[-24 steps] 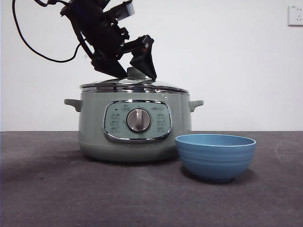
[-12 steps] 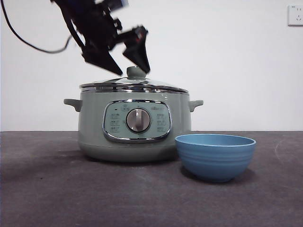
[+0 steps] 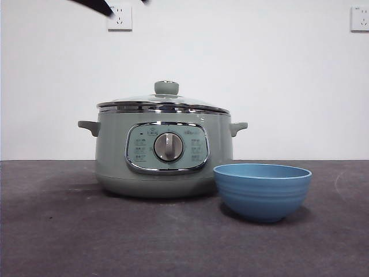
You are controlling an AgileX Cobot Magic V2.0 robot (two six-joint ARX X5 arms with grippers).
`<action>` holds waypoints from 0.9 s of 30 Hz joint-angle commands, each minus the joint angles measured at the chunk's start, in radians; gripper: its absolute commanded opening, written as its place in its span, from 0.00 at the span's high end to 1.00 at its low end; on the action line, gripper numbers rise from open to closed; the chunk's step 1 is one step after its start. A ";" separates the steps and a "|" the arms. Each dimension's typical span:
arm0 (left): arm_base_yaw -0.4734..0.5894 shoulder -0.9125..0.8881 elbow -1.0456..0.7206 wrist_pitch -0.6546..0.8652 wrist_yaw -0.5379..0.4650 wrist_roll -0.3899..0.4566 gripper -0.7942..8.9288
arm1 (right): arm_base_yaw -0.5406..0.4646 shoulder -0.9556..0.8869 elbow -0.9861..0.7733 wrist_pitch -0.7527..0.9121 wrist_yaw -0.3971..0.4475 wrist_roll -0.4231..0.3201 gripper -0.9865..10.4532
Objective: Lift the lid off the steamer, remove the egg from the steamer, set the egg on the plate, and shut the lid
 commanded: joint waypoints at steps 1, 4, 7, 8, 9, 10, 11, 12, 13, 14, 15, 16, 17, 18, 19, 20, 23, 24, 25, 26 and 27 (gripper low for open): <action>0.002 -0.089 -0.005 -0.106 0.002 -0.021 0.41 | 0.002 0.018 0.000 -0.047 -0.036 0.002 0.53; 0.002 -0.175 -0.005 -0.207 0.003 -0.039 0.53 | 0.002 0.039 0.000 -0.095 -0.112 0.002 0.57; 0.002 -0.241 -0.005 -0.288 0.003 -0.069 0.78 | 0.002 0.058 0.000 -0.123 -0.203 0.002 0.76; 0.002 -0.261 -0.005 -0.313 0.003 -0.078 0.86 | 0.002 0.064 0.000 -0.130 -0.233 0.002 0.84; 0.002 -0.278 -0.005 -0.337 0.003 -0.084 0.93 | 0.002 0.070 0.000 -0.135 -0.257 0.002 0.91; 0.002 -0.290 -0.005 -0.355 0.003 -0.090 0.93 | 0.002 0.075 0.000 -0.139 -0.273 0.002 0.93; 0.002 -0.304 -0.005 -0.378 0.003 -0.092 0.93 | 0.002 0.081 0.000 -0.142 -0.288 0.002 0.92; 0.002 -0.312 -0.005 -0.394 0.003 -0.092 0.93 | 0.002 0.085 0.000 -0.144 -0.287 0.002 0.92; 0.002 -0.319 -0.005 -0.408 0.002 -0.092 0.93 | 0.002 0.087 0.000 -0.145 -0.284 0.002 0.92; 0.002 -0.326 -0.005 -0.423 0.002 -0.092 0.93 | 0.001 0.090 0.000 -0.143 -0.277 0.002 0.92; 0.002 -0.329 -0.005 -0.430 0.002 -0.091 0.93 | 0.001 0.092 0.000 -0.142 -0.277 0.002 0.92; 0.002 -0.329 -0.005 -0.434 0.002 -0.092 0.93 | 0.001 0.093 0.000 -0.143 -0.277 0.002 0.91; 0.002 -0.329 -0.005 -0.437 0.000 -0.092 0.93 | 0.001 0.093 0.000 -0.142 -0.277 0.002 0.91; 0.002 -0.329 -0.005 -0.439 -0.002 -0.091 0.92 | 0.001 0.093 0.000 -0.142 -0.277 0.002 0.91; 0.002 -0.328 -0.005 -0.440 -0.002 -0.091 0.92 | 0.001 0.092 0.000 -0.142 -0.277 0.002 0.91; 0.002 -0.326 -0.005 -0.439 -0.002 -0.092 0.92 | 0.001 0.092 0.000 -0.143 -0.277 0.002 0.91; 0.002 -0.326 -0.005 -0.439 -0.002 -0.091 0.92 | 0.001 0.092 0.000 -0.143 -0.277 0.002 0.91; 0.002 -0.326 -0.005 -0.440 -0.002 -0.091 0.92 | 0.001 0.092 0.000 -0.143 -0.277 0.002 0.91; 0.002 -0.326 -0.005 -0.439 -0.002 -0.091 0.92 | 0.001 0.092 0.000 -0.143 -0.277 0.002 0.91; 0.002 -0.326 -0.005 -0.440 -0.002 -0.091 0.92 | 0.001 0.092 0.000 -0.143 -0.277 0.002 0.91; 0.002 -0.326 -0.005 -0.440 -0.002 -0.091 0.92 | 0.001 0.092 0.000 -0.143 -0.277 0.002 0.91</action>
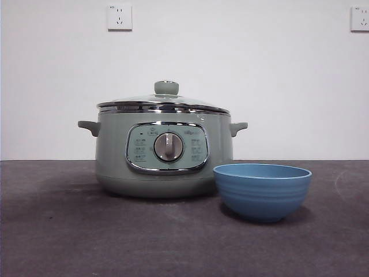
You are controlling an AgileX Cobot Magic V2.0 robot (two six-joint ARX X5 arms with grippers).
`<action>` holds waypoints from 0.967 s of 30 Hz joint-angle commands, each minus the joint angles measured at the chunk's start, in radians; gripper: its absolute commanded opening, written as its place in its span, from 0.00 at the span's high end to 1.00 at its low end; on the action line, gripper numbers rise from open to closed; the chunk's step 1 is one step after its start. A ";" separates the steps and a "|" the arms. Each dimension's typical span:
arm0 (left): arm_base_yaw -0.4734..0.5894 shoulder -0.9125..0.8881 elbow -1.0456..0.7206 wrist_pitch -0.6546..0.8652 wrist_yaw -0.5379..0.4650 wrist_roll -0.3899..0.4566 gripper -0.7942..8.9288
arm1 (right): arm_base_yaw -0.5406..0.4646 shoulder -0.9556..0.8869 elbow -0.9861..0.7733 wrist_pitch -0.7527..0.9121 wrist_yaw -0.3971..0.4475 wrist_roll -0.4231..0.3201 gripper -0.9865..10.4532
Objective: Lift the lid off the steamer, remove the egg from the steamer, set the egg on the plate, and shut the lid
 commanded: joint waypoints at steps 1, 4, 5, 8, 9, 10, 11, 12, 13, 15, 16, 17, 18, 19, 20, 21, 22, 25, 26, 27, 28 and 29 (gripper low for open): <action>0.002 0.000 -0.005 -0.002 -0.004 -0.003 0.92 | 0.001 -0.002 0.000 0.003 0.003 0.002 0.91; 0.002 0.000 -0.005 -0.001 -0.003 -0.003 0.92 | 0.001 -0.002 0.000 0.003 0.003 0.002 0.91; 0.002 0.000 -0.005 -0.001 -0.004 -0.003 0.92 | 0.001 -0.002 0.000 0.003 0.003 0.002 0.91; 0.002 0.000 -0.005 0.007 -0.003 -0.004 0.92 | 0.001 -0.002 0.000 0.003 0.003 0.002 0.91; 0.002 0.000 -0.005 0.012 -0.003 -0.004 0.92 | 0.001 -0.002 0.000 0.003 0.003 0.002 0.91; 0.002 0.000 -0.005 0.013 -0.003 -0.010 0.92 | 0.001 -0.002 0.000 0.003 0.003 0.002 0.91; 0.002 0.000 -0.005 0.012 -0.003 -0.010 0.92 | 0.001 -0.002 0.000 0.003 0.003 0.002 0.91; 0.002 0.000 -0.005 0.008 -0.005 -0.010 0.92 | 0.001 -0.002 0.000 0.003 0.003 0.002 0.91; 0.002 0.000 -0.005 0.011 -0.009 -0.006 0.92 | 0.001 -0.002 0.000 0.003 0.003 0.002 0.91; 0.005 -0.002 -0.005 0.063 -0.015 0.003 0.92 | 0.001 -0.002 0.000 0.003 0.003 0.002 0.91; 0.014 -0.005 -0.005 0.098 -0.032 0.024 0.92 | 0.001 -0.002 0.000 0.003 0.003 0.002 0.91; 0.033 -0.012 -0.005 0.149 -0.040 0.062 0.92 | 0.001 -0.002 0.000 0.002 0.003 0.002 0.91; 0.053 -0.019 -0.005 0.188 -0.039 0.095 0.92 | 0.001 -0.002 0.000 0.003 0.003 0.002 0.91; 0.077 -0.027 -0.008 0.229 -0.033 0.122 0.92 | 0.001 -0.002 0.000 0.003 0.003 0.002 0.91; 0.114 -0.043 -0.021 0.291 -0.021 0.149 0.92 | 0.001 -0.002 0.000 0.002 0.003 0.002 0.91; 0.143 -0.060 -0.040 0.348 0.000 0.158 0.92 | 0.001 -0.002 0.000 0.003 0.003 0.002 0.91; 0.173 -0.080 -0.070 0.410 0.025 0.161 0.92 | 0.001 -0.002 0.000 0.003 0.003 0.002 0.91; 0.269 -0.175 -0.221 0.620 0.122 0.161 0.92 | 0.001 -0.002 0.000 0.003 0.003 0.002 0.91; 0.299 -0.212 -0.290 0.693 0.135 0.161 0.92 | 0.001 -0.002 0.000 0.003 0.003 0.002 0.91; 0.325 -0.251 -0.364 0.764 0.130 0.159 0.92 | 0.001 -0.002 0.000 0.003 0.003 0.002 0.91; 0.345 -0.285 -0.430 0.820 0.120 0.158 0.92 | 0.001 -0.002 0.000 0.003 0.003 0.002 0.91; 0.369 -0.330 -0.519 0.887 0.104 0.158 0.92 | 0.001 -0.002 0.000 0.003 0.003 0.002 0.91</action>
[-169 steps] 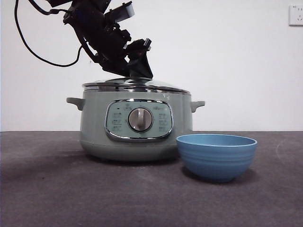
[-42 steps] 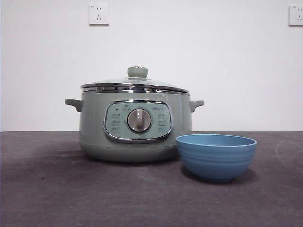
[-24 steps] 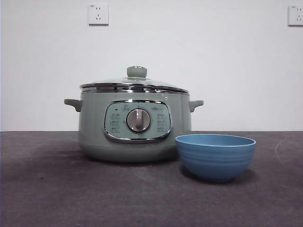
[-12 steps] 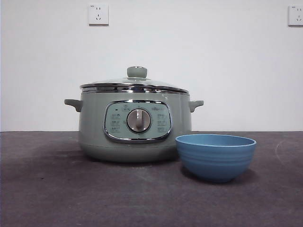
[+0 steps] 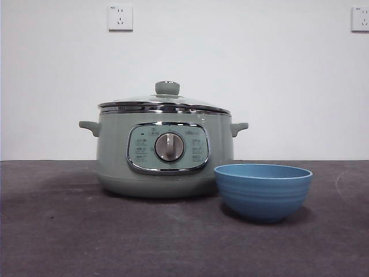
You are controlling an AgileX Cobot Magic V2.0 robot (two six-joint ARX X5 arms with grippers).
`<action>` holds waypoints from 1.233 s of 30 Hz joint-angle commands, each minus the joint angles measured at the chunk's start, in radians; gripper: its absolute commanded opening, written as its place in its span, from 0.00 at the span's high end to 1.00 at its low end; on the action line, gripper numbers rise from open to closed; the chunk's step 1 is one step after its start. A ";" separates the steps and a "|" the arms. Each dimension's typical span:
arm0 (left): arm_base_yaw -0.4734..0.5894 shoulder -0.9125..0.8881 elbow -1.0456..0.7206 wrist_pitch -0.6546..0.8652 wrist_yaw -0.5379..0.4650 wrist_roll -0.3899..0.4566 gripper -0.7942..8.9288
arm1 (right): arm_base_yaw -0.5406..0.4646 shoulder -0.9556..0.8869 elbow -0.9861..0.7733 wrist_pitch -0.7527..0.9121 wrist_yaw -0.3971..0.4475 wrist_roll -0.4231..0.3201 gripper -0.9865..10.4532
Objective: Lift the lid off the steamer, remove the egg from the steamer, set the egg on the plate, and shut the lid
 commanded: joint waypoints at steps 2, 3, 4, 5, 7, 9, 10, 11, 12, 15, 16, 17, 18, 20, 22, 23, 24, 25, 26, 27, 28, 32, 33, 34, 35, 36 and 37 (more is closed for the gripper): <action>0.070 -0.135 -0.299 0.205 -0.053 0.013 0.92 | 0.001 -0.002 0.000 0.003 0.003 0.002 0.91; 0.084 -0.174 -0.373 0.247 -0.073 0.011 0.92 | 0.001 -0.002 0.000 0.003 0.003 0.002 0.91; 0.096 -0.213 -0.445 0.280 -0.085 0.010 0.92 | 0.001 -0.002 0.000 0.003 0.003 0.002 0.91; 0.106 -0.246 -0.502 0.303 -0.093 0.010 0.92 | 0.001 -0.002 0.000 0.003 0.003 0.002 0.91; 0.120 -0.319 -0.623 0.325 -0.114 0.007 0.92 | 0.001 -0.002 0.000 0.003 0.003 0.002 0.91; 0.128 -0.379 -0.716 0.319 -0.138 0.007 0.92 | 0.001 -0.002 0.000 0.003 0.003 0.002 0.91; 0.131 -0.410 -0.761 0.315 -0.148 0.006 0.92 | 0.001 -0.002 0.000 0.003 0.003 0.002 0.91; 0.133 -0.435 -0.797 0.314 -0.152 0.003 0.92 | 0.001 -0.002 0.000 0.003 0.003 0.002 0.91; 0.135 -0.464 -0.837 0.313 -0.152 0.002 0.92 | 0.001 -0.002 0.000 0.003 0.003 0.002 0.91; 0.140 -0.540 -0.937 0.309 -0.154 -0.021 0.92 | 0.001 -0.002 0.000 0.003 0.003 0.002 0.91; 0.140 -0.564 -0.967 0.308 -0.154 -0.025 0.92 | 0.001 -0.002 0.000 0.003 0.003 0.002 0.91; 0.140 -0.584 -0.992 0.307 -0.153 -0.032 0.92 | 0.001 -0.002 0.000 0.003 0.003 0.002 0.91; 0.140 -0.606 -1.017 0.304 -0.153 -0.045 0.92 | 0.001 -0.002 0.000 0.003 0.003 0.002 0.91; 0.140 -0.643 -1.051 0.280 -0.153 -0.073 0.92 | 0.001 -0.002 0.000 0.003 0.003 0.002 0.91; 0.140 -0.681 -1.068 0.224 -0.153 -0.099 0.92 | 0.001 -0.002 0.000 0.003 0.003 0.002 0.91; 0.140 -0.697 -1.070 0.191 -0.153 -0.103 0.92 | 0.001 -0.002 0.000 0.003 0.003 0.002 0.91; 0.140 -0.713 -1.070 0.156 -0.153 -0.108 0.92 | 0.001 -0.002 0.000 0.003 0.003 0.002 0.91; 0.140 -0.729 -1.069 0.138 -0.154 -0.113 0.92 | 0.001 -0.002 0.000 0.003 0.003 0.002 0.91; 0.140 -0.728 -1.070 0.147 -0.153 -0.115 0.92 | 0.001 -0.002 0.000 0.003 0.003 0.002 0.91; 0.140 -0.728 -1.070 0.146 -0.152 -0.119 0.92 | 0.001 -0.002 0.000 0.003 0.003 0.002 0.91; 0.140 -0.728 -1.070 0.141 -0.148 -0.129 0.92 | 0.001 -0.002 0.000 0.002 0.003 0.002 0.91; 0.140 -0.728 -1.069 0.144 -0.150 -0.166 0.92 | 0.001 -0.002 0.000 0.002 0.003 0.002 0.91; 0.140 -0.728 -1.069 0.144 -0.154 -0.166 0.92 | 0.001 -0.002 0.000 0.003 0.003 0.002 0.91; 0.140 -0.728 -1.069 0.144 -0.153 -0.166 0.92 | 0.001 -0.002 0.000 0.004 0.003 0.002 0.91; 0.140 -0.728 -1.069 0.144 -0.153 -0.166 0.92 | 0.001 -0.002 0.000 0.003 0.003 0.002 0.91; 0.140 -0.728 -1.069 0.144 -0.153 -0.166 0.92 | 0.001 -0.002 0.000 0.003 0.003 0.002 0.91; 0.140 -0.728 -1.069 0.144 -0.153 -0.166 0.92 | 0.001 -0.002 0.000 0.003 0.003 0.002 0.91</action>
